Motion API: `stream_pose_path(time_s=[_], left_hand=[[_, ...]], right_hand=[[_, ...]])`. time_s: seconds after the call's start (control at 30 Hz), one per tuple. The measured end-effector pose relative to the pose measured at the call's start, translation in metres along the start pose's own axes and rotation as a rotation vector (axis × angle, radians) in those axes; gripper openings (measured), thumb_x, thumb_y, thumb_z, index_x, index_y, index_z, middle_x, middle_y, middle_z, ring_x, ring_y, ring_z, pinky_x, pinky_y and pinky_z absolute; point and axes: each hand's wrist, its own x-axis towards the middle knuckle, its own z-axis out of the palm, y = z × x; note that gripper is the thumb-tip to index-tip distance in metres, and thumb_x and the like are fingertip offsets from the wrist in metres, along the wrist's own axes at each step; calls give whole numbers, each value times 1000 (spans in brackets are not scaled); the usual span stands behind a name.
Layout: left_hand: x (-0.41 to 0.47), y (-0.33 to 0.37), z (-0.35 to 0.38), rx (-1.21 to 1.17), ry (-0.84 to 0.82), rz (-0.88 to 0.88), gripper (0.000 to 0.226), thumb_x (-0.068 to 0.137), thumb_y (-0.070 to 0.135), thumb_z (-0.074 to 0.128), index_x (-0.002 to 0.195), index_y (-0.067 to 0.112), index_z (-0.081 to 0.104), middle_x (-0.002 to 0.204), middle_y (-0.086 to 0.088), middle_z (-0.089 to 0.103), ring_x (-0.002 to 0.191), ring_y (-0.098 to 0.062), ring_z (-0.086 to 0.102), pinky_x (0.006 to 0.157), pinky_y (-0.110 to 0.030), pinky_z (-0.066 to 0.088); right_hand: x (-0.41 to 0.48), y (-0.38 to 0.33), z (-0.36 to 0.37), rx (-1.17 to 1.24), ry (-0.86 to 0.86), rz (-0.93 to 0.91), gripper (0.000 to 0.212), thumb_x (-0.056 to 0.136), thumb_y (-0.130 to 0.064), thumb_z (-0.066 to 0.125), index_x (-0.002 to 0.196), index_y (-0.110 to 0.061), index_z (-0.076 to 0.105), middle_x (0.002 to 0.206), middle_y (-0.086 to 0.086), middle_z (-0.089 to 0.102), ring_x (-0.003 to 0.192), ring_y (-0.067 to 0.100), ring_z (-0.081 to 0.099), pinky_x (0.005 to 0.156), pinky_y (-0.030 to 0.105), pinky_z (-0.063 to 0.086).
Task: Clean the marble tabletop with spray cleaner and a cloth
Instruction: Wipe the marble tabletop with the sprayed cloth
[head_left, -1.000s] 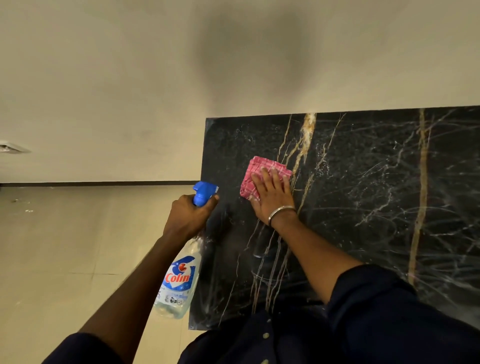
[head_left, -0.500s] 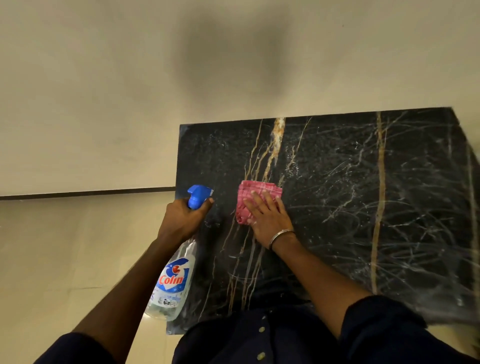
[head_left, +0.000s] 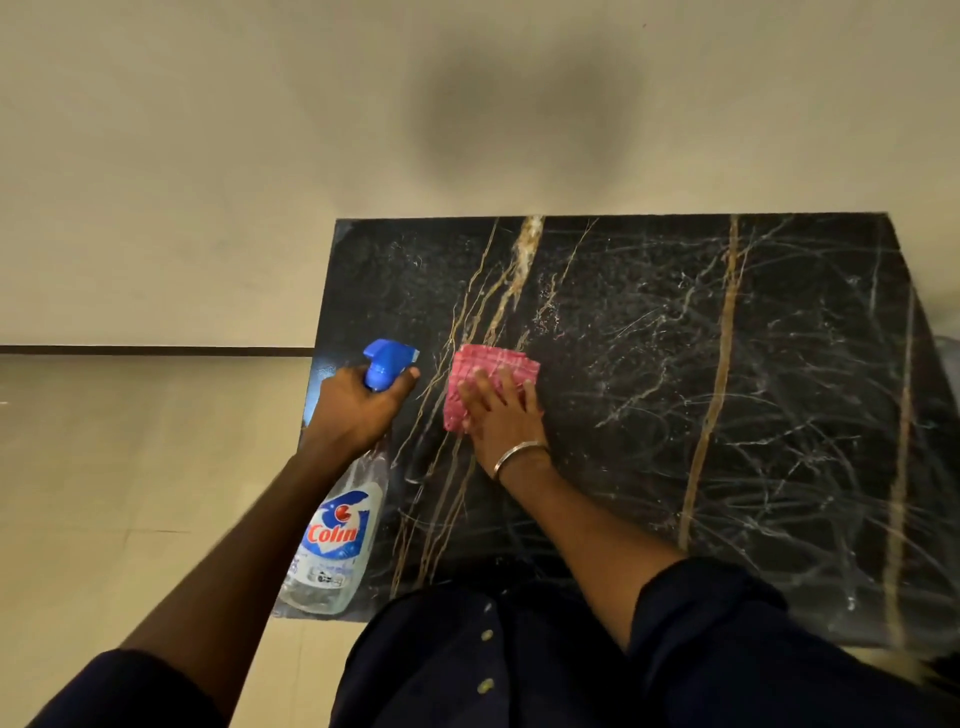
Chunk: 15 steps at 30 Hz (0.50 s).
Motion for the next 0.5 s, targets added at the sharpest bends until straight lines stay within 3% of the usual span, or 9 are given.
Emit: stream_pose_path(time_s=[0.1, 0.2, 0.4, 0.5], left_hand=[[-5, -2, 4, -7, 21, -20, 33, 91, 44, 60, 78, 14, 58, 62, -5, 59, 54, -14, 57, 52, -21, 40], [0, -5, 5, -47, 2, -35, 31, 91, 44, 61, 77, 15, 58, 61, -4, 58, 54, -13, 56, 54, -21, 42], [26, 3, -8, -56, -41, 33, 26, 93, 38, 60, 82, 14, 58, 63, -3, 58, 56, -12, 57, 55, -18, 43], [42, 7, -17, -84, -72, 67, 25, 93, 38, 61, 82, 15, 58, 65, -8, 61, 59, -17, 60, 59, -24, 50]], right_hand=[[-8, -2, 6, -40, 17, -113, 60, 103, -45, 27, 156, -32, 3, 165, 2, -3, 151, 34, -5, 119, 58, -2], [-3, 15, 7, -41, 106, -144, 56, 102, -47, 30, 155, -33, 17, 164, -1, 14, 150, 30, 11, 120, 54, 8], [22, 43, -14, 83, 258, 163, 50, 97, -31, 48, 146, -25, 42, 153, 2, 41, 140, 30, 35, 111, 52, 30], [45, 47, -45, 501, 377, 383, 39, 98, -23, 48, 135, -15, 55, 130, 12, 59, 122, 31, 50, 98, 45, 41]])
